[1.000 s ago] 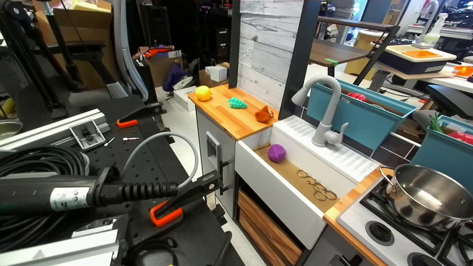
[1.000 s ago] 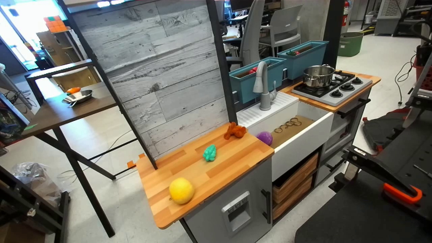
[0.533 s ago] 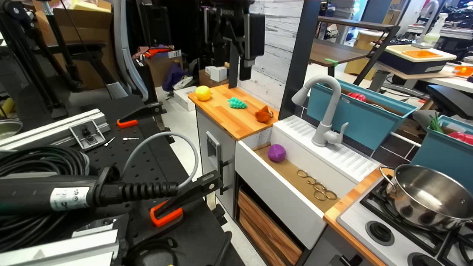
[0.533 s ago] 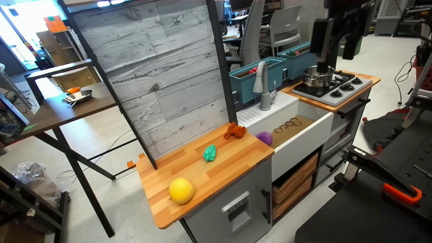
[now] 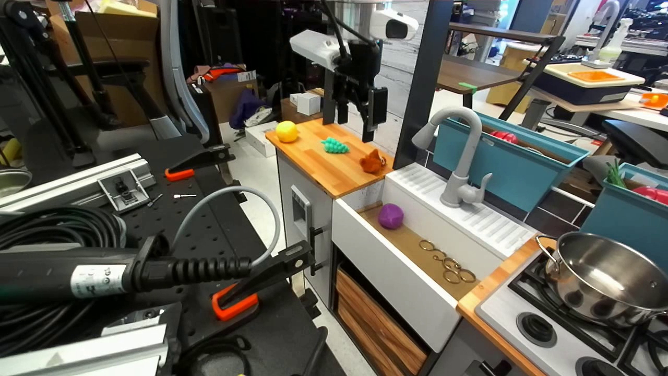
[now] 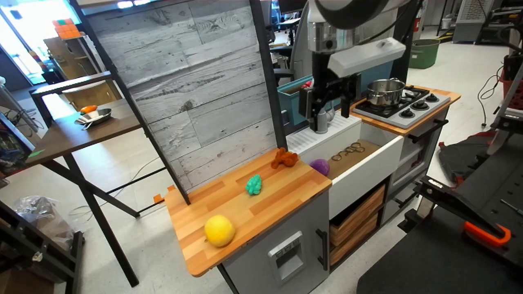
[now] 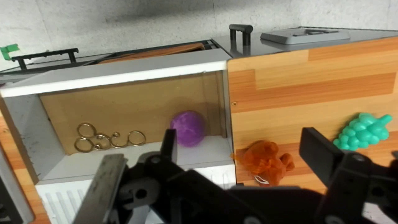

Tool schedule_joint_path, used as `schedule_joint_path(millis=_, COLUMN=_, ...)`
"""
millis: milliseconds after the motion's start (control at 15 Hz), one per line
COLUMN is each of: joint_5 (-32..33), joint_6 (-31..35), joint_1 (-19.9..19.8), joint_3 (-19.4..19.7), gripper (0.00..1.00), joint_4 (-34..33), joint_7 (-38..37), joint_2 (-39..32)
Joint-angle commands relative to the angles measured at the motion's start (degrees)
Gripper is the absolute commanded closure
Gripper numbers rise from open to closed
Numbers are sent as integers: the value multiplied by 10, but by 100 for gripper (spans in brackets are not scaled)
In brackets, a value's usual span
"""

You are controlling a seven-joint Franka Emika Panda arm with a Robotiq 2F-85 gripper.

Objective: Move the plush toy

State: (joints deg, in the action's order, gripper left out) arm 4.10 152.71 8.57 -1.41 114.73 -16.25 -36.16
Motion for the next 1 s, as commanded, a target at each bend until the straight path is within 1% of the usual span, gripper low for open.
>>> schedule_joint_path(millis=0, joint_5=-10, joint_6=0, joint_1=36, joint_3=20, gripper=0, joint_4=-128, joint_7=-25, joint_2=-109)
schedule_joint_path(millis=200, joint_5=-14, joint_6=17, joint_1=56, joint_3=30, gripper=0, joint_4=-202, joint_7=-48, joint_2=-174)
schedule_joint_path(millis=400, joint_5=-16, joint_6=28, joint_1=72, joint_3=42, gripper=0, joint_4=-262, joint_7=-66, joint_2=-223)
schedule_joint_path(millis=533, joint_5=-20, joint_6=33, joint_1=77, joint_3=46, gripper=0, joint_4=-297, joint_7=-76, joint_2=-253)
schedule_joint_path(millis=933, joint_5=-34, joint_6=9, joint_1=79, joint_3=46, gripper=0, joint_4=-395, joint_7=-85, joint_2=-331)
